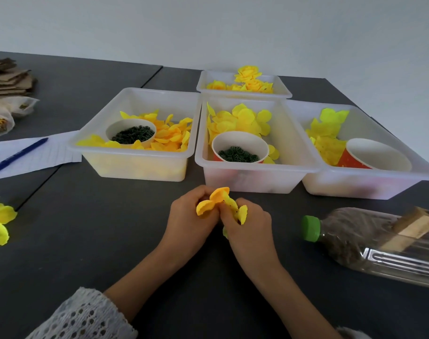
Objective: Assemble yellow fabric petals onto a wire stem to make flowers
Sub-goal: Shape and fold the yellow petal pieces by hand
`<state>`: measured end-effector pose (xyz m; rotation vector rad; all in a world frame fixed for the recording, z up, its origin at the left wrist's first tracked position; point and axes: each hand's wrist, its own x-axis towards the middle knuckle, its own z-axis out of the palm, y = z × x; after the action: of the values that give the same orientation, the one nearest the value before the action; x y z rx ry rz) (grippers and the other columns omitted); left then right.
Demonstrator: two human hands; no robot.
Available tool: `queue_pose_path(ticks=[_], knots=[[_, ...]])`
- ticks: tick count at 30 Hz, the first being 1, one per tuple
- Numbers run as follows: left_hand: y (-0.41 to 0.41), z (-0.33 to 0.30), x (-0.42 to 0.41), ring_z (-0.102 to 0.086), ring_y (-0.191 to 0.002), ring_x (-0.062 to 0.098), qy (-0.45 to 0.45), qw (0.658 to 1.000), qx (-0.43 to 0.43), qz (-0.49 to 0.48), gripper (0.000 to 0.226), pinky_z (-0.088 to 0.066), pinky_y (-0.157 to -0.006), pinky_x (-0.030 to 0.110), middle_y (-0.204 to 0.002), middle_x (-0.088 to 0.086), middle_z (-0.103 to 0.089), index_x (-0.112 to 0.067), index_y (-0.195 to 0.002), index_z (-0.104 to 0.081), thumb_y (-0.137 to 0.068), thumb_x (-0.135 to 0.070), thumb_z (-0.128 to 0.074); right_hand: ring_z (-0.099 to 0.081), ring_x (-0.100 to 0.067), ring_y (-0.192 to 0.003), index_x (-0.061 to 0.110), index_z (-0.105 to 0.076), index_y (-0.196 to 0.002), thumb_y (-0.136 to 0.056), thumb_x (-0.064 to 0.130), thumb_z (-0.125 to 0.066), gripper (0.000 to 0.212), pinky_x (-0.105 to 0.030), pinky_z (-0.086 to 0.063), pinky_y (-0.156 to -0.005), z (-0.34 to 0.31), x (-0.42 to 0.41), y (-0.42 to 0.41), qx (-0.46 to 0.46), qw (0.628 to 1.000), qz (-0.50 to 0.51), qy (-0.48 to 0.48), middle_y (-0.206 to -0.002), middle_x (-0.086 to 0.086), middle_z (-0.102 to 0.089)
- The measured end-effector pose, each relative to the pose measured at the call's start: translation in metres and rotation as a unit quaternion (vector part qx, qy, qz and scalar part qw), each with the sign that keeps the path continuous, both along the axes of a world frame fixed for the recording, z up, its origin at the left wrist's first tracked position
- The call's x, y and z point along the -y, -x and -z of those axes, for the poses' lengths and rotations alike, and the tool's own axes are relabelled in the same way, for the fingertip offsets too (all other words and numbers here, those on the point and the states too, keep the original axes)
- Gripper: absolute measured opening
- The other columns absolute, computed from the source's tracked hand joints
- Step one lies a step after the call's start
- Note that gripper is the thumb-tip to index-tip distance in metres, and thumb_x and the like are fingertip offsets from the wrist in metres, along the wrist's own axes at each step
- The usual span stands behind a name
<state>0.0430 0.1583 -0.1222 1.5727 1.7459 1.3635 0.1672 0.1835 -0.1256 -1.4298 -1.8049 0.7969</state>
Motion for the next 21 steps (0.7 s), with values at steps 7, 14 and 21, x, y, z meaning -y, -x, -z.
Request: queue_pose_path(ticks=[7, 14, 21], knots=[[-0.002, 0.002, -0.002, -0.060, -0.073, -0.006, -0.013, 0.999, -0.031, 0.003, 0.037, -0.041, -0.058, 0.004, -0.074, -0.031, -0.062, -0.045, -0.076, -0.057, -0.087, -0.010, -0.066, -0.047, -0.009, -0.057, 0.022, -0.048, -0.064, -0.095, 0.018, -0.052, 0.031, -0.021, -0.039, -0.052, 0.003, 0.009, 0.001, 0.039, 0.998, -0.020, -0.039, -0.060, 0.005, -0.049], [-0.007, 0.003, -0.003, -0.060, -0.072, -0.006, -0.004, 1.000, -0.010, -0.013, 0.032, -0.043, -0.058, 0.004, -0.075, -0.028, -0.062, -0.038, -0.073, -0.057, -0.087, -0.011, -0.068, -0.054, -0.016, -0.058, 0.018, -0.053, -0.068, -0.095, 0.017, -0.050, 0.027, -0.038, -0.050, -0.055, 0.007, 0.015, 0.004, -0.018, 0.998, -0.002, -0.061, -0.061, 0.002, -0.052], [-0.002, 0.007, -0.006, -0.059, -0.070, 0.001, 0.009, 1.000, -0.012, -0.027, 0.023, -0.048, -0.057, 0.014, -0.070, -0.007, -0.062, -0.025, -0.076, -0.059, -0.086, -0.006, -0.068, -0.052, -0.022, -0.056, 0.022, -0.049, -0.065, -0.095, 0.014, -0.050, 0.032, -0.049, -0.049, -0.054, 0.002, 0.024, 0.004, -0.052, 0.993, 0.021, -0.101, -0.060, 0.000, -0.048]])
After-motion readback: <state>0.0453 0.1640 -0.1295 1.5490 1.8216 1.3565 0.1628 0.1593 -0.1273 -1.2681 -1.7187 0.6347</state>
